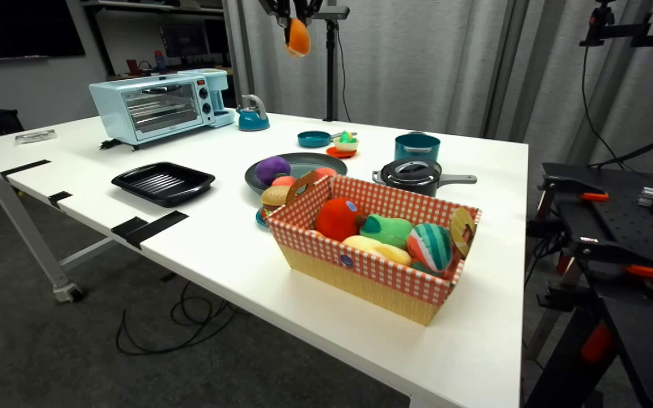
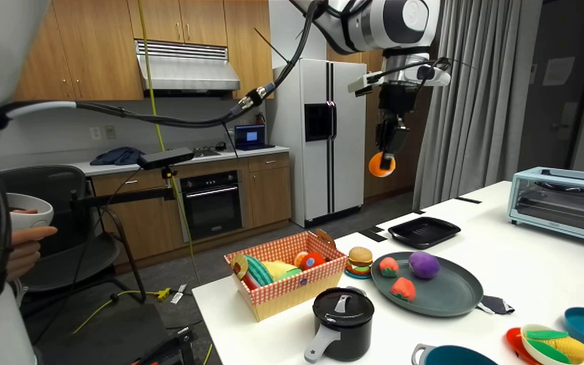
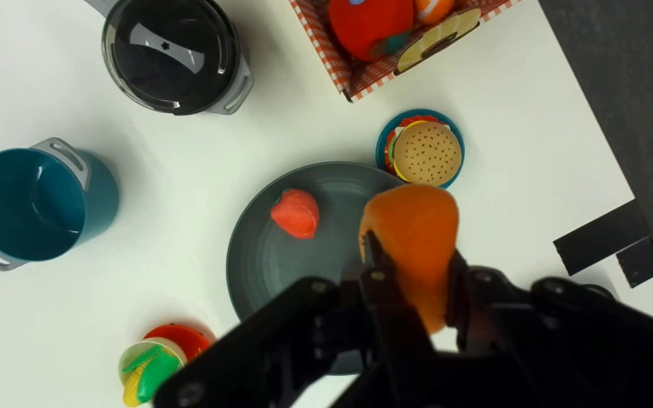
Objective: Remove the purple and orange plushies from the box
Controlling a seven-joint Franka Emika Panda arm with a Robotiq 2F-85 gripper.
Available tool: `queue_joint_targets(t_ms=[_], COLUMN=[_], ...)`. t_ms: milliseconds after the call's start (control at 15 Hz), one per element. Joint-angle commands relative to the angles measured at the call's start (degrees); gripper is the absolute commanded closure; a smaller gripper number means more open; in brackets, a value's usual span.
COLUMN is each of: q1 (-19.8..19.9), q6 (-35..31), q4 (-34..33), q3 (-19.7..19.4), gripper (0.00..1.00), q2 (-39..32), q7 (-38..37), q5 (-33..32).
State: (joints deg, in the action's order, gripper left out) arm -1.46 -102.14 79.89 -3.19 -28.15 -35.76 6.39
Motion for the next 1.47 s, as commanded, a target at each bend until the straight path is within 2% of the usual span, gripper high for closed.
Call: queue_joint_targets(t_ms=[0,333,400,467,933,1067,1400], q1=[0.29,0.18,0.32,0.31,0.33,0.20,-1.96], q6=[5.21,6.75,6.88,7.00,7.72,7.77,5.41], q4=[-8.63,-13.81,-14.54,-15.22,-18.21,-18.12,-13.19], q3=[-1.11,-2.08,-2.00,-2.01,-1.73,-1.48,0.06], gripper=[0.94,0.94,0.62,0.51,0.00,0.00,0.00], q2=[-4.76,-8.01,-8.41,-8.78,-9.72,-9.32,-5.46], q7=[-2.64,-4.99,-5.07,-5.31,-5.71,-5.56,-4.07], q5=[0.18,-0.65,-0.34,-0.33,-0.08,0.09,-0.22])
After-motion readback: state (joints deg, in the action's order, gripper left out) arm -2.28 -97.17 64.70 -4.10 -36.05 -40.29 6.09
